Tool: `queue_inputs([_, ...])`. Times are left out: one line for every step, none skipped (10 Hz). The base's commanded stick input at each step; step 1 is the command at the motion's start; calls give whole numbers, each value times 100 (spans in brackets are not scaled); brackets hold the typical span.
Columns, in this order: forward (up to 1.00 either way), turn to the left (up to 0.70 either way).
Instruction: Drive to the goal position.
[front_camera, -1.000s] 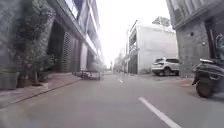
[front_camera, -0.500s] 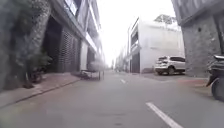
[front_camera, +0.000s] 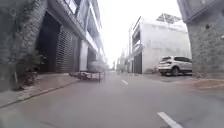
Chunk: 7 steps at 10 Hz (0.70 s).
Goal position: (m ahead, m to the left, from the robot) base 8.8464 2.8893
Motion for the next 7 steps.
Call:
queue_inputs([85,-34])
queue_inputs([85,-34])
queue_inputs([85,-34])
queue_inputs([85,-29])
queue_inputs([85,-5])
queue_inputs([85,0])
queue_inputs([85,0])
